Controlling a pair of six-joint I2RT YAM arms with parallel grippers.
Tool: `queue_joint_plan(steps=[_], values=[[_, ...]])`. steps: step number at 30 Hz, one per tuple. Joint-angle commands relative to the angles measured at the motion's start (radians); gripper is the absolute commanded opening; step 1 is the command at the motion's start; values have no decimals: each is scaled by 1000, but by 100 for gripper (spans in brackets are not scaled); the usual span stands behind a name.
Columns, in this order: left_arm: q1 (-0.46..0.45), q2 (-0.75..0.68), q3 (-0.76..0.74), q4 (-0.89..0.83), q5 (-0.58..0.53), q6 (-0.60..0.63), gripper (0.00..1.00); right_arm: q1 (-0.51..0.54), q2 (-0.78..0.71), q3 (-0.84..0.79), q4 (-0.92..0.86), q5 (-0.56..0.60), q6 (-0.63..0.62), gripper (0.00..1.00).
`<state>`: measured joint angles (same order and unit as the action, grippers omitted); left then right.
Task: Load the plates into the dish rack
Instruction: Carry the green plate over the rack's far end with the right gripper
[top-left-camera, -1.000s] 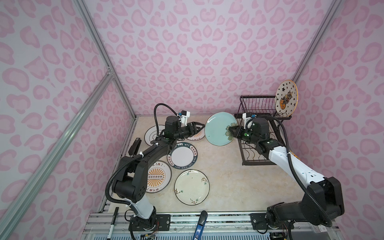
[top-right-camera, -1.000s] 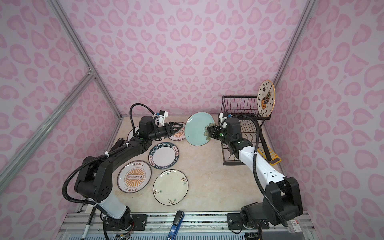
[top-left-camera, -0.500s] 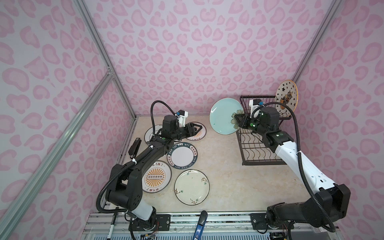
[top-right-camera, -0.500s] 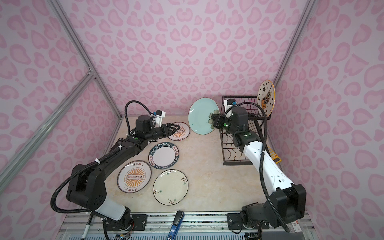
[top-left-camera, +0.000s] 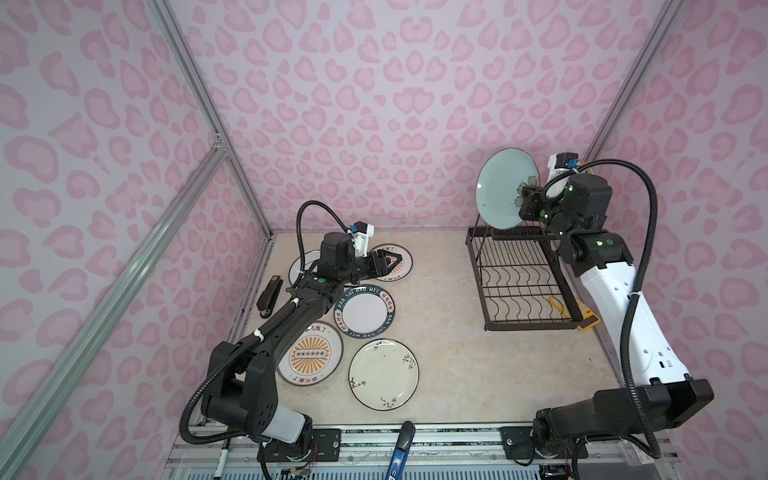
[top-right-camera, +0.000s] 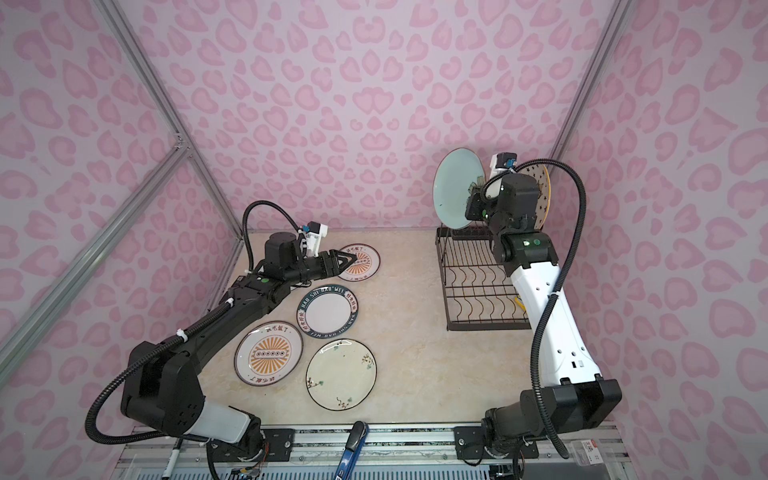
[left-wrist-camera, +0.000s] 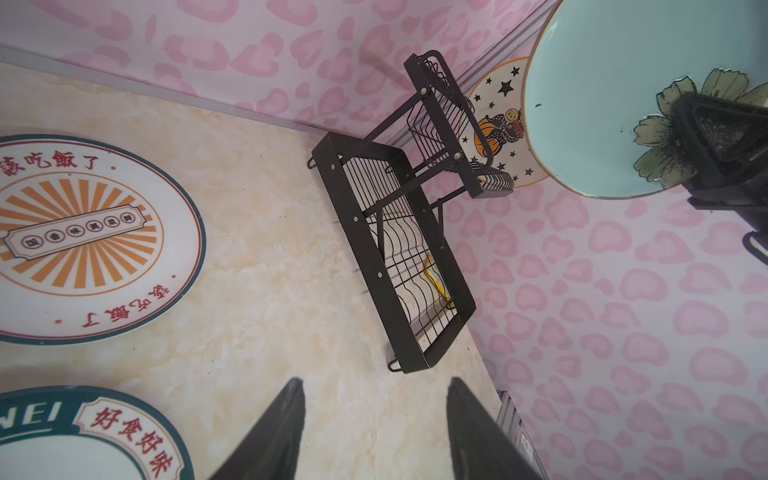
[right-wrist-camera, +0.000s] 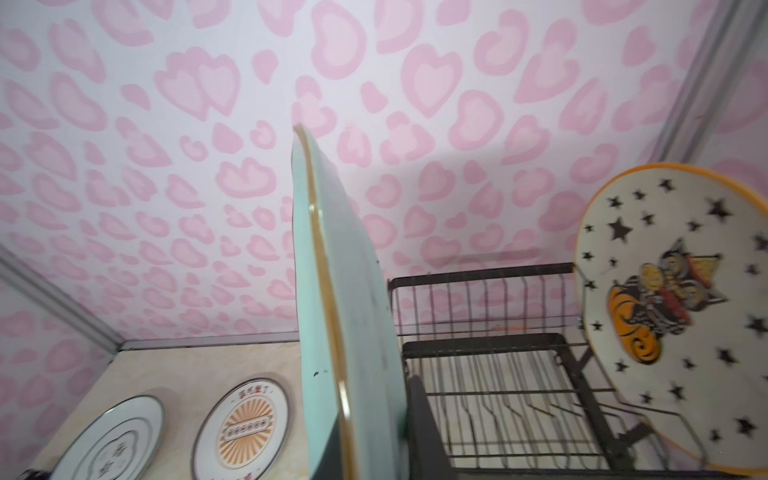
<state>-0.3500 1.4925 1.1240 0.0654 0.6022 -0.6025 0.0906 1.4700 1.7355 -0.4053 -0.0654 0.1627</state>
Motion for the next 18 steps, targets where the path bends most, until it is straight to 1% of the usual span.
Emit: queue_joint_plan(steps=[1, 5, 12, 15, 18], values=[[0, -17, -6, -24, -17, 36, 57, -26, 33, 58, 27, 107, -101, 0], [0, -26, -10, -31, -34, 43, 56, -74, 86, 113, 16, 184, -171, 0], [0, -19, -1, -42, -53, 47, 55, -143, 153, 153, 35, 228, -252, 0], [0, -21, 12, -60, -64, 45, 55, -172, 174, 152, 67, 226, -276, 0], [0, -41, -14, -35, -86, 37, 55, -200, 205, 168, 82, 217, -290, 0]])
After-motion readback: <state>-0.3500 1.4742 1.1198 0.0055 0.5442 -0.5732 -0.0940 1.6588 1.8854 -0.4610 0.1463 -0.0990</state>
